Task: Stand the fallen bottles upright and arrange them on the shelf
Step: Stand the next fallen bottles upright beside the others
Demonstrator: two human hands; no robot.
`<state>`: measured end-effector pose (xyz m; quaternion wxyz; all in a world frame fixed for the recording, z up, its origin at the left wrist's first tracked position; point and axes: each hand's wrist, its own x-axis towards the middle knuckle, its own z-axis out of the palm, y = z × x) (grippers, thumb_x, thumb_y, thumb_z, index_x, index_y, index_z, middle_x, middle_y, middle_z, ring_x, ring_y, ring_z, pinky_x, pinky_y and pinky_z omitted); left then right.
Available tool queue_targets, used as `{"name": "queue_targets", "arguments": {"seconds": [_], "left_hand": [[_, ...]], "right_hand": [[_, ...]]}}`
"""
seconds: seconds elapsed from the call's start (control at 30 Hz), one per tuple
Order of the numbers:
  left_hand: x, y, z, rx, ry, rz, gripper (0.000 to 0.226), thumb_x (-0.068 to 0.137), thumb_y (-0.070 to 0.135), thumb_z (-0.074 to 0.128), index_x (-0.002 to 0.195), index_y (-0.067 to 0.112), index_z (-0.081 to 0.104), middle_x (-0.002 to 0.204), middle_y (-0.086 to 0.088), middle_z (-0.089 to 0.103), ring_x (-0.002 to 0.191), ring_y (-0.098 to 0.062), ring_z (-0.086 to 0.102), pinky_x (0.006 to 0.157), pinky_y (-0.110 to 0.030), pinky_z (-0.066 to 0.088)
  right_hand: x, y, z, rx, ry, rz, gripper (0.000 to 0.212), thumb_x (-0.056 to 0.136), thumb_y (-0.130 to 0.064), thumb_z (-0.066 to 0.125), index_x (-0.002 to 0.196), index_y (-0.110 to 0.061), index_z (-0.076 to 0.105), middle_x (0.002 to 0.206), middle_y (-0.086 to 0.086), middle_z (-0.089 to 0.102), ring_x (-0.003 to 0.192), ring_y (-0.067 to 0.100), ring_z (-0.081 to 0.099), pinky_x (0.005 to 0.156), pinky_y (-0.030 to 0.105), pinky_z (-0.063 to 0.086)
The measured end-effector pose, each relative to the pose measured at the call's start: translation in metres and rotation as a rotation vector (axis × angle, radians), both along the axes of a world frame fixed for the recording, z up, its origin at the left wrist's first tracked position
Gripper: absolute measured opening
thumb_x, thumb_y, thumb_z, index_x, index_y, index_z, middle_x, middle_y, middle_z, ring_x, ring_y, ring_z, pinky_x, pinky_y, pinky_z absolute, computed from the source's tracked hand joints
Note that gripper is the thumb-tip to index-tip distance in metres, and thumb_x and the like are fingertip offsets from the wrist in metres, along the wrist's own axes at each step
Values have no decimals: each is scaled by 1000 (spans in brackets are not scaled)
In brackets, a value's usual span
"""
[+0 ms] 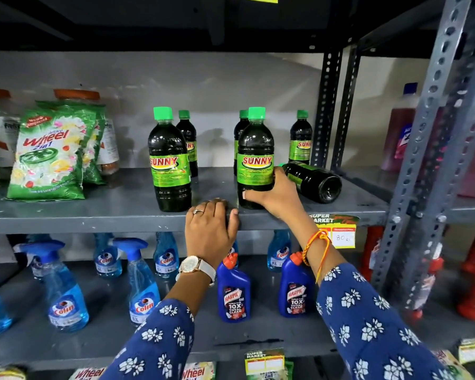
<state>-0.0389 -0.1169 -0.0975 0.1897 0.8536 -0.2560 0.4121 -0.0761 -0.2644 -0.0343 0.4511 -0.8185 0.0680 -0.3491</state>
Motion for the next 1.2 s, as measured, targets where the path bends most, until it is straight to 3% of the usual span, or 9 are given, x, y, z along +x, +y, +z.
{"name": "queue_targets", "arguments": {"seconds": [0.4,0.5,0.63,0.7,0.77,0.87,0.93,1.03,1.2], "left_hand": [[-6,1,3,15,51,5,41,89,38,36,92,9,65,87,-14,70,80,-32,63,79,-41,46],[-9,1,4,19,41,0,43,90,37,34,92,7,65,88,-15,70,81,-34,63,80,-42,46],[-20,3,2,-202,13,-95,39,92,32,36,93,4,64,97,-17,69,89,-34,61,83,-41,44],[-34,-2,-6,-331,-71,-167,31,92,26,42,96,3,63,100,-17,67,93,-31,58,84,-37,42],[-50,-21,-9,-284,-140,-261,30,91,24,44,102,2,63,103,-16,67,94,-30,59,83,-34,44],[-64,-62,0,-77,-142,-395,29,91,19,47,110,2,61,107,-15,67,98,-30,61,82,-34,46],[-64,-82,6,6,-96,-395,27,90,11,52,113,0,60,112,-17,67,102,-31,61,86,-36,48],[-55,-94,3,120,-43,-320,29,91,10,50,115,-2,61,112,-19,67,101,-34,62,88,-41,49],[-53,-102,-3,102,-49,-270,36,92,16,37,112,0,62,108,-16,68,99,-33,63,87,-42,49]], "right_hand": [[-5,0,-3,-7,-49,53,50,55,-25,82,92,-23,48,75,-21,55,62,-18,52,50,-2,34],[-10,2,-2,7,-4,92,65,55,-33,84,104,-20,43,88,-13,57,79,-1,56,57,2,36],[-30,-5,11,-51,-15,128,112,56,-57,77,141,-16,16,134,7,44,123,21,43,92,24,37],[-41,-17,25,-78,-120,43,104,66,-59,70,143,-11,17,139,15,42,123,25,44,99,34,40],[-45,-38,42,-127,-192,-77,77,77,-51,64,134,-7,35,128,15,53,112,24,54,92,32,44],[-37,-74,59,-300,14,-249,56,77,-50,63,114,-8,56,110,15,63,102,30,59,83,31,46],[-27,-87,57,-448,261,-362,68,69,-63,62,109,-8,58,108,18,61,104,35,56,83,36,47],[-15,-93,45,-670,564,-540,89,60,-76,60,119,-9,52,123,17,55,119,36,45,91,41,40],[-3,-102,43,-639,524,-549,72,62,-51,72,118,-10,53,117,11,59,109,32,55,75,33,39]]}}
